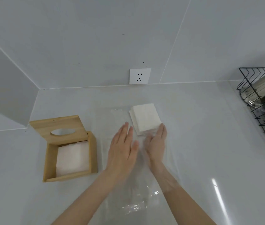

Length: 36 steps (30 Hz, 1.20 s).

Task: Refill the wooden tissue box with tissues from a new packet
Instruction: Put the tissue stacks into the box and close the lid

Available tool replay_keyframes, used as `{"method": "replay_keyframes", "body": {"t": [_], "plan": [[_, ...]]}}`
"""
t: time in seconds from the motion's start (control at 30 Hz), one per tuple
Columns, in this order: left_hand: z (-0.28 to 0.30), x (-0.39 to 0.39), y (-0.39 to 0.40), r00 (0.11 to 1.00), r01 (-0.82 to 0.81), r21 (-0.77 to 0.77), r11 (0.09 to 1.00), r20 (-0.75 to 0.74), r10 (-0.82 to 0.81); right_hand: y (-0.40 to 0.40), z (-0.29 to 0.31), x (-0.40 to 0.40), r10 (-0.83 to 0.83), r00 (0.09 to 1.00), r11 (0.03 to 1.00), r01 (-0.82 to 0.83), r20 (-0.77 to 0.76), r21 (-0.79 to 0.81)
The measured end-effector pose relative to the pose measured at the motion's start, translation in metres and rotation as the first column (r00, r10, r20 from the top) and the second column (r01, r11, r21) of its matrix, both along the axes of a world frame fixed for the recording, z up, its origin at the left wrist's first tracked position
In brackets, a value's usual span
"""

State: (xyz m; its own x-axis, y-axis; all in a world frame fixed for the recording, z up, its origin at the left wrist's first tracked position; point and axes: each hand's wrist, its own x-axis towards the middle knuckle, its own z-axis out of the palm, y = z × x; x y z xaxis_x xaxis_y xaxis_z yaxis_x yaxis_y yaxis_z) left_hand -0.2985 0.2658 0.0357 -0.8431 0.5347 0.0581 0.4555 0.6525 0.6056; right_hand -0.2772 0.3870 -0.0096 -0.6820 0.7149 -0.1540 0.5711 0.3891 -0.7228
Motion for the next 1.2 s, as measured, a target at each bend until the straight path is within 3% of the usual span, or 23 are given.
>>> {"method": "replay_keyframes", "body": {"t": [0.1, 0.2, 0.43, 0.6, 0.93, 1.2], "plan": [[-0.019, -0.022, 0.005, 0.968, -0.014, -0.223, 0.975, 0.240, 0.069, -0.001, 0.002, -0.006, 0.008, 0.999, 0.998, -0.010, 0.041, 0.058], [-0.033, -0.024, 0.004, 0.951, 0.031, -0.292, 0.956, 0.304, 0.063, -0.001, 0.005, -0.014, 0.015, 0.997, 0.997, -0.021, 0.077, 0.076], [-0.046, -0.024, 0.004, 0.939, 0.035, -0.265, 0.964, 0.339, 0.060, 0.001, 0.010, -0.033, -0.045, 0.984, 0.999, 0.042, 0.171, 0.022], [-0.048, -0.025, 0.003, 0.930, 0.020, -0.211, 0.977, 0.363, 0.059, 0.003, 0.009, -0.037, -0.116, 0.984, 0.993, 0.116, 0.139, 0.007], [-0.045, -0.031, 0.003, 0.903, -0.012, -0.130, 0.991, 0.425, 0.067, 0.001, 0.008, -0.026, -0.024, 0.988, 1.000, 0.024, 0.156, 0.003], [-0.046, -0.030, 0.001, 0.911, 0.015, -0.150, 0.989, 0.410, 0.049, 0.002, 0.011, -0.031, -0.049, 0.976, 0.997, 0.061, 0.213, -0.048]]}}
